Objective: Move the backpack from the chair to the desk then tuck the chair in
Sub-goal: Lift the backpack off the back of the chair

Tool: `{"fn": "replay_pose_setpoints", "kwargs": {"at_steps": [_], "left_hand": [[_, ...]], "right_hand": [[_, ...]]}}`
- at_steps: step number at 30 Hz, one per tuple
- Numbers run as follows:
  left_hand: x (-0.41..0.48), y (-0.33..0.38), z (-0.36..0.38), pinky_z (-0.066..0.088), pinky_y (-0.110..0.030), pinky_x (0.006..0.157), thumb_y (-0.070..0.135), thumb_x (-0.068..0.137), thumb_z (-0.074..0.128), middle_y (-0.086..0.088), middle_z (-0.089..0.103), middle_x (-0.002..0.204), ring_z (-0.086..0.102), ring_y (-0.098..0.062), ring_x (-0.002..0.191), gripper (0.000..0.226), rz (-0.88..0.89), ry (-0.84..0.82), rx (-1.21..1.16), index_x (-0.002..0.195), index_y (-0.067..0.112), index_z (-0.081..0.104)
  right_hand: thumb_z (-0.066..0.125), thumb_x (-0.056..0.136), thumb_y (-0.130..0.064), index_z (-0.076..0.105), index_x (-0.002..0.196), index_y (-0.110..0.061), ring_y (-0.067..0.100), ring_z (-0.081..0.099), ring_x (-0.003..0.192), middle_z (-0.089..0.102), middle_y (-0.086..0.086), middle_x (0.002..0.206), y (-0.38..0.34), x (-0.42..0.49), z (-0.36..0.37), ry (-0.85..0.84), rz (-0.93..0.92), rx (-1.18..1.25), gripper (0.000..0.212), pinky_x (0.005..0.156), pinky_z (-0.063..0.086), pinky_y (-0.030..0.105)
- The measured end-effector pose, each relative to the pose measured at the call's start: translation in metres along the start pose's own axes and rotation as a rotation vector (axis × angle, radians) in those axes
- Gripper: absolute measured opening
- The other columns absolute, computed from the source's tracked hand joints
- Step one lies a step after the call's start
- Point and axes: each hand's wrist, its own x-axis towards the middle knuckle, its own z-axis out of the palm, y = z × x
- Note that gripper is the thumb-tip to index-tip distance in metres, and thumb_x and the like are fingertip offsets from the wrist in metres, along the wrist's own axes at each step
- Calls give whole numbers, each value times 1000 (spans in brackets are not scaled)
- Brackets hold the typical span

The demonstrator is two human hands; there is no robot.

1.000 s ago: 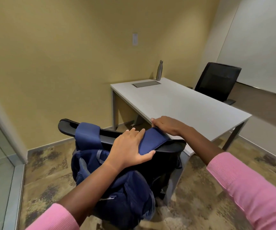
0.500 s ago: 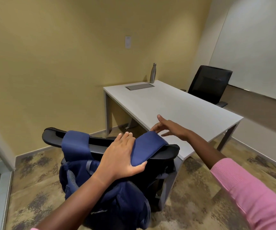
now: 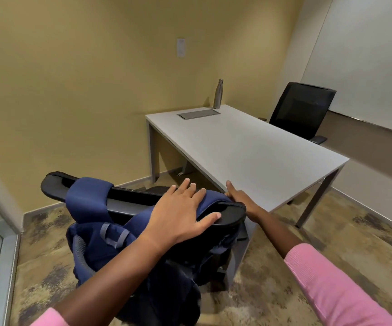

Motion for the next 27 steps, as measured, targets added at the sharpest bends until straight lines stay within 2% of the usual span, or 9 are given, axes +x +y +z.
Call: {"fn": "replay_pose_setpoints", "kwargs": {"at_steps": [3,6,9,11,14,18,20,24,27], "left_hand": [[12,18,3,15,-37,114,63,87,26,-8,25,152,11,-19,141,72,37,-50,-10,142,17,23],[18,31,5,14,-36,114,61,89,27,-8,22,153,10,-19,141,71,76,-65,-15,142,15,20],[21,36,5,15,-34,114,71,81,17,-7,23,152,11,-18,141,83,127,-57,-8,142,15,19],[23,37,4,16,-33,114,76,71,9,-4,24,152,12,-17,141,94,167,-46,0,143,16,18],[23,36,3,17,-32,113,77,69,15,-2,24,152,12,-16,141,94,168,-44,-27,143,19,17],[22,36,1,20,-33,112,75,66,10,-1,29,150,16,-16,140,93,176,-6,-42,141,22,21],[20,36,2,22,-34,111,72,70,12,-3,33,149,19,-18,140,88,182,16,-61,141,21,25],[15,35,2,28,-33,109,48,88,25,-4,40,144,26,-20,138,58,183,69,-129,138,18,32],[13,31,2,31,-34,107,28,89,36,-6,47,139,34,-22,134,47,192,103,-172,134,16,39]], "right_hand": [[21,97,-42,42,49,-17,12,41,53,44,0,54,2,-9,-8,72,7,14,58,50,36,14],[27,96,-44,61,69,-10,20,56,71,61,9,74,7,-19,-17,93,43,51,55,69,43,26],[33,96,-41,65,91,0,27,58,84,63,17,89,10,-28,-23,150,51,107,53,77,45,35],[36,95,-37,64,95,2,26,57,84,64,19,92,9,-33,-26,206,36,135,48,77,43,35],[37,96,-33,63,85,-4,26,55,79,62,16,86,8,-39,-26,278,19,146,40,74,41,34],[37,96,-28,53,64,-14,21,49,66,56,7,69,10,-47,-20,352,-32,194,39,68,37,32],[36,97,-27,52,63,-17,17,49,63,54,3,66,13,-51,-17,371,-51,219,38,63,37,31],[33,97,-26,53,68,-19,16,49,68,53,2,70,20,-57,-9,397,-71,229,36,66,37,31],[34,97,-22,47,62,-22,13,45,64,47,-1,66,20,-63,-3,445,-106,243,38,61,35,27]]}}
